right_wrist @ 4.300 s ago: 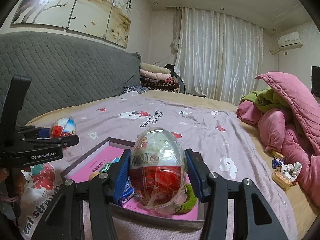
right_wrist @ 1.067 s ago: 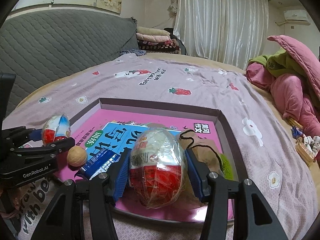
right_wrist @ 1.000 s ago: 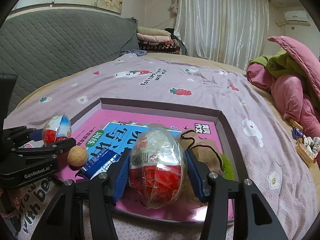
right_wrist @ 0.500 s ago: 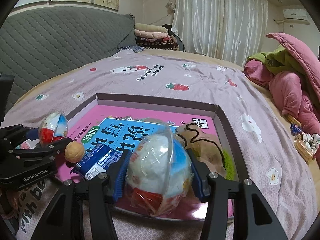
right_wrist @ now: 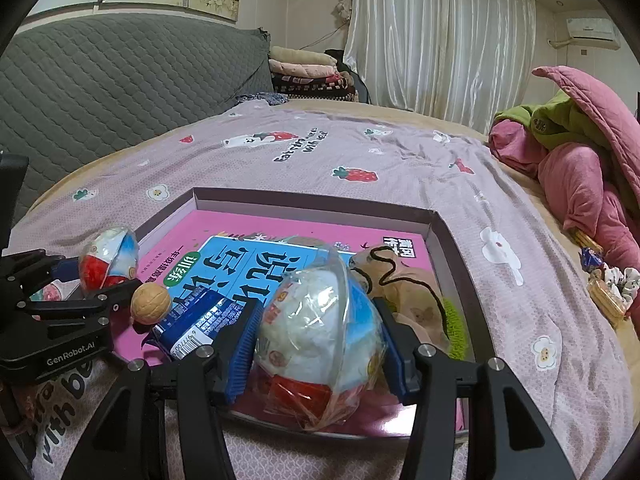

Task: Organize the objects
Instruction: 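Lower the egg into the tray beside the packet with the left gripper while the right gripper lowers its egg, then open the left gripper to release the egg while the right gripper releases its egg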

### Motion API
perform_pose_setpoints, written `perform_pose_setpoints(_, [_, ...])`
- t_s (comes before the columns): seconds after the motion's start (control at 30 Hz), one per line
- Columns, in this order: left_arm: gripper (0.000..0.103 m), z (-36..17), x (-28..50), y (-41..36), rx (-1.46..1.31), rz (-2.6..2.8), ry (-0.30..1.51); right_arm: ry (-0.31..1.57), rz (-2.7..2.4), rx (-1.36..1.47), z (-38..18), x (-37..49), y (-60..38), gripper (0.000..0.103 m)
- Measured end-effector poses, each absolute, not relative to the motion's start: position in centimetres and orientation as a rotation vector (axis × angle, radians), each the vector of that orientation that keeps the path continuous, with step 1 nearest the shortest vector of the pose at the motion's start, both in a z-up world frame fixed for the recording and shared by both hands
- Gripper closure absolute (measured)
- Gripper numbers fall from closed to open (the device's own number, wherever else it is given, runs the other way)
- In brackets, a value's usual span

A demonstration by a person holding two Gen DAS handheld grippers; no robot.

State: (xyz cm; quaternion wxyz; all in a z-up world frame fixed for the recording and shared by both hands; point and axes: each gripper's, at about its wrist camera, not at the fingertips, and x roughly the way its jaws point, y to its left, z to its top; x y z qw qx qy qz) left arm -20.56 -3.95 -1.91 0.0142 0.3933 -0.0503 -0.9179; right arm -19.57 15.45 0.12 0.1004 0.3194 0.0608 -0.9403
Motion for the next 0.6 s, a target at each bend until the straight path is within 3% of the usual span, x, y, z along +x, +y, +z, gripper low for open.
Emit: perform_pose_setpoints(0.6, [0.047,-1.62,-20.35,-4.62,1.247,-2.888,-0.102,0.220,-2.784,0.940,0.36,-19.28,15.34,0.044])
